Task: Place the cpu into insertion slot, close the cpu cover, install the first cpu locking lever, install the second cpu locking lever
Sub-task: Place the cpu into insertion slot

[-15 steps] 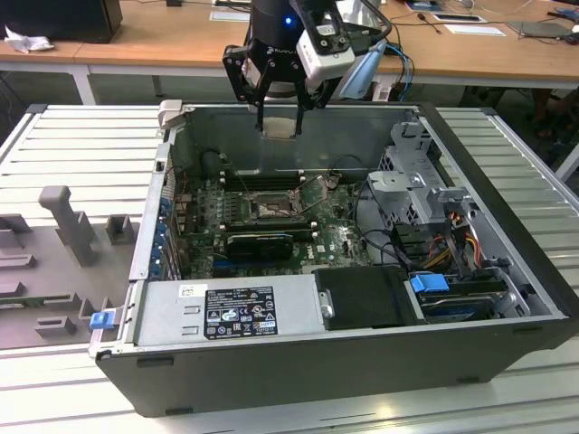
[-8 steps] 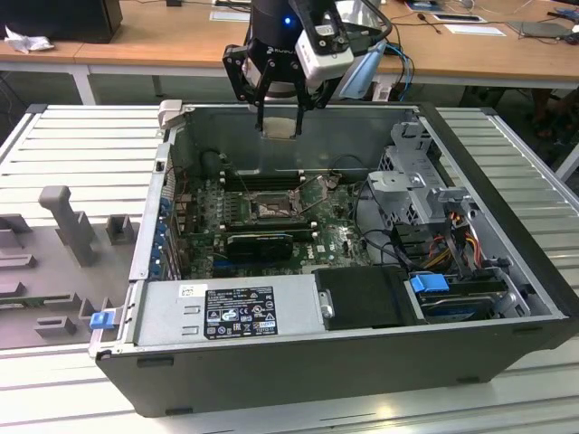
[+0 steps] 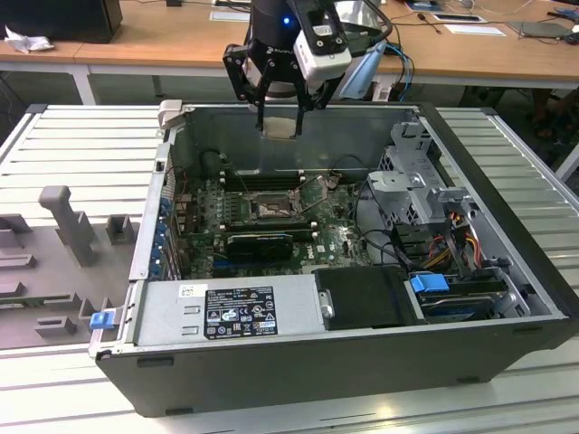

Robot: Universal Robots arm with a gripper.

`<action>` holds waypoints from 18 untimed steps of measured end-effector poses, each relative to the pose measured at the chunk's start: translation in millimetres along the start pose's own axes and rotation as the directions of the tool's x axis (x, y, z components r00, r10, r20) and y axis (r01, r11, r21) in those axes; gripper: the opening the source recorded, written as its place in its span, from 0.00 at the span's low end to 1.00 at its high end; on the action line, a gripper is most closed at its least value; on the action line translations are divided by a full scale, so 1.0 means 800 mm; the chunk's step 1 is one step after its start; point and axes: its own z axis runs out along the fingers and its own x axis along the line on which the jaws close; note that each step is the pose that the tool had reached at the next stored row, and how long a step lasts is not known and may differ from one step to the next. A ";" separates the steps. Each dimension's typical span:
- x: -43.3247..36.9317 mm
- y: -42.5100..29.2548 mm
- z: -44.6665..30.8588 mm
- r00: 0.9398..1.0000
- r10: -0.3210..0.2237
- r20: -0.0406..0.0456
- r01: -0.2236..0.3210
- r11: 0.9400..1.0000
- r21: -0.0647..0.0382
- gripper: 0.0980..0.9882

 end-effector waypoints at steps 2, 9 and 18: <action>0.000 -0.0001 0.0003 1.000 0.021 0.002 -0.021 1.000 0.000 0.48; 0.000 -0.0001 0.0011 0.995 0.096 0.009 -0.096 0.995 -0.002 0.48; 0.000 -0.0005 0.0058 0.991 0.134 0.012 -0.134 0.991 -0.003 0.48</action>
